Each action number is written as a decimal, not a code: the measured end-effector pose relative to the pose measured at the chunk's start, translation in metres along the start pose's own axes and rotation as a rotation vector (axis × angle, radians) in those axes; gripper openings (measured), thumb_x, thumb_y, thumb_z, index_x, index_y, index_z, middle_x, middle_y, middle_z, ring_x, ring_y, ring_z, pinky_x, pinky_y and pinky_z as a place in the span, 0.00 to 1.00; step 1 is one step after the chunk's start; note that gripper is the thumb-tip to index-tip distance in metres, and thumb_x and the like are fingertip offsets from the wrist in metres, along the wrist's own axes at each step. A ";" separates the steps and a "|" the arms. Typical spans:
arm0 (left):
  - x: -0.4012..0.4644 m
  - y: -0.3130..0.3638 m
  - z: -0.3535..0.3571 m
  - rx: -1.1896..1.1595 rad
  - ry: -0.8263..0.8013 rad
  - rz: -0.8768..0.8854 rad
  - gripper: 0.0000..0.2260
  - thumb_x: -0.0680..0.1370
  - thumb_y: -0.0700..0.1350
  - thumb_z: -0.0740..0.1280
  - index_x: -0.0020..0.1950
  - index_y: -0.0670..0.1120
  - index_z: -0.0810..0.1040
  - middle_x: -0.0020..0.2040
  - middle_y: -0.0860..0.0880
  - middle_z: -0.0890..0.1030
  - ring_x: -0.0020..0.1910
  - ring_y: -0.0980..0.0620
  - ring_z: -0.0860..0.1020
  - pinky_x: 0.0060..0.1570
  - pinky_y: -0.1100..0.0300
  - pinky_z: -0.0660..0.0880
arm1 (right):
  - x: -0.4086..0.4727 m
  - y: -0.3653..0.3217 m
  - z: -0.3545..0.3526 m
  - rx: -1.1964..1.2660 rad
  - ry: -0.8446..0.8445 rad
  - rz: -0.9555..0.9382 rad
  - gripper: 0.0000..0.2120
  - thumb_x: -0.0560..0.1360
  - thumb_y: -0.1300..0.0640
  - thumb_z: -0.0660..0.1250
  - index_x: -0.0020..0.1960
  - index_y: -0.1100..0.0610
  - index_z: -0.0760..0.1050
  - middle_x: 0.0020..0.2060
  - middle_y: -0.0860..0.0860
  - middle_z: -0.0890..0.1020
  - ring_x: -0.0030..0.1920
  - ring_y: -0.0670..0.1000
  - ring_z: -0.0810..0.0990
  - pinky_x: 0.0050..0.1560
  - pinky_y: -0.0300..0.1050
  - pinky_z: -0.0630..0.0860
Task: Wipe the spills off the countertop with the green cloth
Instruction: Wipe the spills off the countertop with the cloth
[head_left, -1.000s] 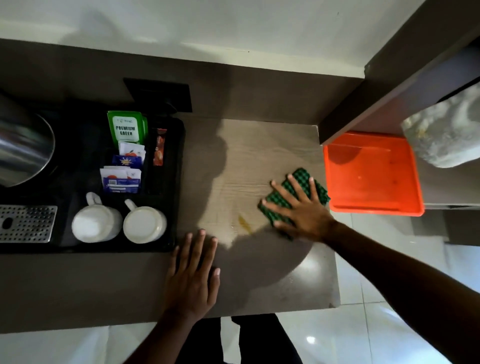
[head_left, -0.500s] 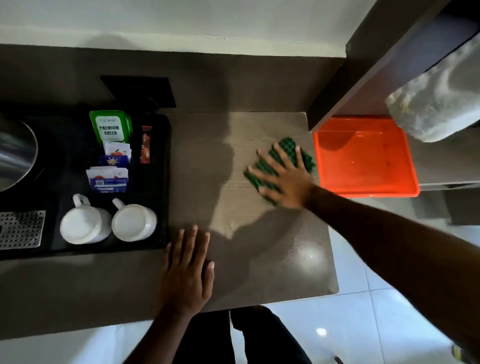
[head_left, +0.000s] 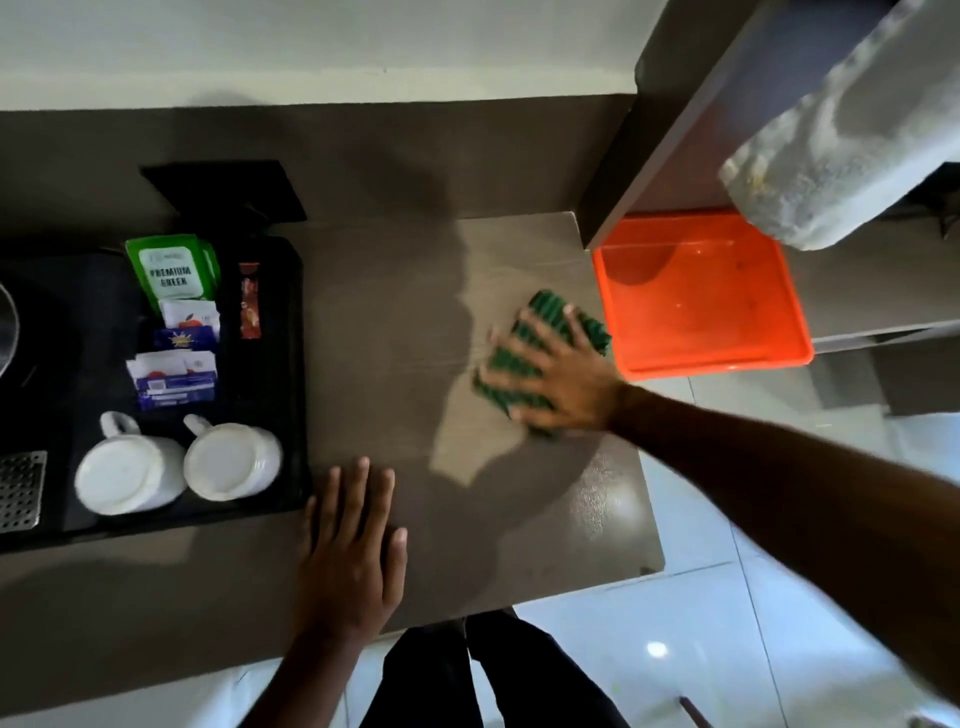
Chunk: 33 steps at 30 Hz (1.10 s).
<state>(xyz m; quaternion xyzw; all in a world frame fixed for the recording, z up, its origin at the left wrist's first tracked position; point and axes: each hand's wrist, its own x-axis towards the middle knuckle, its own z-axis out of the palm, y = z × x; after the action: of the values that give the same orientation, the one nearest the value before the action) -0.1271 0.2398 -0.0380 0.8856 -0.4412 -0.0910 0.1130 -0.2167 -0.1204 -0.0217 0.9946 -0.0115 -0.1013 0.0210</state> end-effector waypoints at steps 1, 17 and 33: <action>0.000 0.002 -0.002 -0.001 -0.006 -0.008 0.28 0.82 0.54 0.55 0.81 0.49 0.62 0.82 0.43 0.62 0.81 0.40 0.58 0.79 0.44 0.53 | 0.015 -0.018 -0.004 0.101 0.038 0.326 0.29 0.79 0.33 0.51 0.79 0.35 0.57 0.83 0.51 0.59 0.81 0.68 0.53 0.69 0.86 0.51; 0.003 0.007 -0.015 -0.020 -0.039 -0.016 0.27 0.81 0.55 0.54 0.77 0.45 0.70 0.79 0.40 0.67 0.79 0.38 0.63 0.75 0.40 0.60 | -0.140 -0.090 0.012 0.152 -0.161 0.178 0.26 0.80 0.30 0.52 0.77 0.34 0.63 0.80 0.51 0.62 0.80 0.68 0.56 0.69 0.82 0.59; 0.001 0.005 -0.003 0.018 0.072 -0.014 0.27 0.82 0.56 0.52 0.74 0.43 0.74 0.76 0.38 0.71 0.75 0.35 0.69 0.71 0.38 0.64 | 0.006 -0.204 -0.019 0.499 -0.031 0.820 0.29 0.80 0.37 0.53 0.80 0.36 0.55 0.83 0.56 0.55 0.81 0.70 0.47 0.72 0.81 0.45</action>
<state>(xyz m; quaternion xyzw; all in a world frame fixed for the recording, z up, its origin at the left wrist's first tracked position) -0.1295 0.2362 -0.0333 0.8923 -0.4315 -0.0559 0.1204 -0.2027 0.0843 -0.0131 0.8810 -0.4273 -0.0936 -0.1805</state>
